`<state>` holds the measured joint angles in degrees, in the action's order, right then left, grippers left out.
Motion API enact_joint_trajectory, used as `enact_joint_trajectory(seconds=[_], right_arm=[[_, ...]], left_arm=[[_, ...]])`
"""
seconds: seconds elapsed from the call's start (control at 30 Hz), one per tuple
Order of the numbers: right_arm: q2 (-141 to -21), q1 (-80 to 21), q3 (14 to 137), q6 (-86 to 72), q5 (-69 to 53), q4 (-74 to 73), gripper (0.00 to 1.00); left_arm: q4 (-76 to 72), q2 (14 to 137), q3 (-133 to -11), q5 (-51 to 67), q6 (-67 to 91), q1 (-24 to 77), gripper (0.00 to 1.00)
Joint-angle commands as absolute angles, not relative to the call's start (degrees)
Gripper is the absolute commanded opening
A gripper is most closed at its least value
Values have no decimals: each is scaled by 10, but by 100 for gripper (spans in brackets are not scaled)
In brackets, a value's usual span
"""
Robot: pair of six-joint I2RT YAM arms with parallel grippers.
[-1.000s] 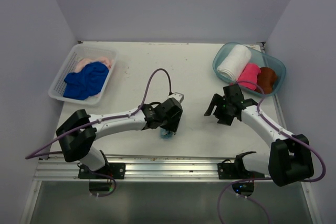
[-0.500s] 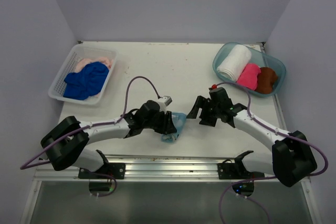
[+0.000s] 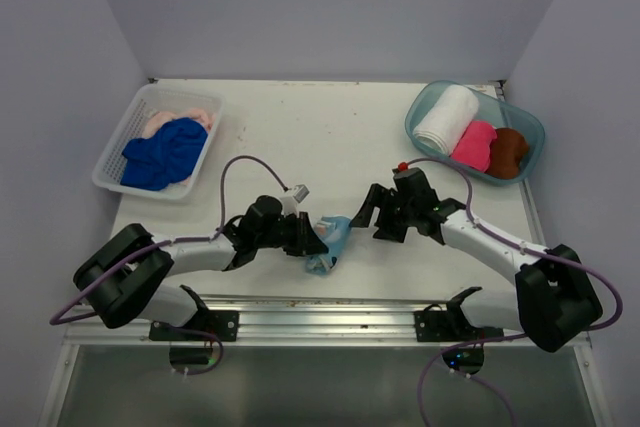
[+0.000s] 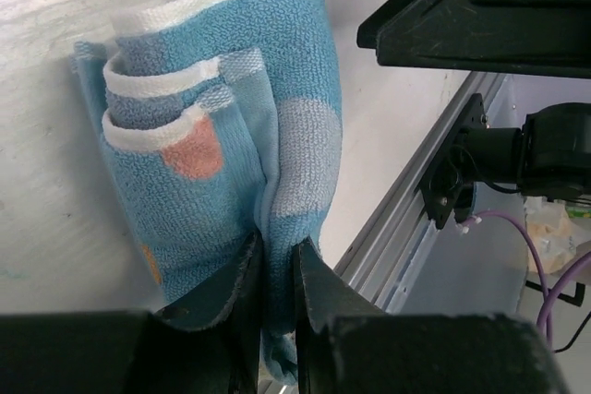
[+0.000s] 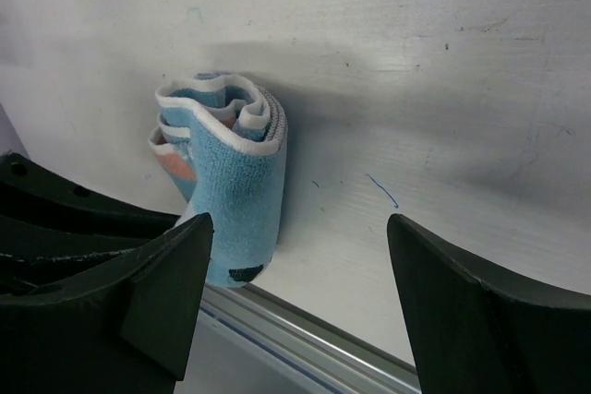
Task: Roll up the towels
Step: Roll the towel
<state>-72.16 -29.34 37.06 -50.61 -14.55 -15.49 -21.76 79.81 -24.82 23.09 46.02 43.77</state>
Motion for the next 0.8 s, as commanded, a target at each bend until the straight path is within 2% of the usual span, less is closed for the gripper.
enact_joint_trajectory(seconds=[0.0, 0.4, 0.77], right_arm=[[-726, -308, 389, -518, -152, -136, 80], [-780, -375, 369, -576, -137, -45, 80], [-854, -416, 396, -585, -122, -4, 80]], left_arm=[[-299, 793, -217, 273, 494, 418, 0], [-450, 833, -135, 331, 552, 368, 0], [-501, 866, -97, 358, 567, 331, 0]])
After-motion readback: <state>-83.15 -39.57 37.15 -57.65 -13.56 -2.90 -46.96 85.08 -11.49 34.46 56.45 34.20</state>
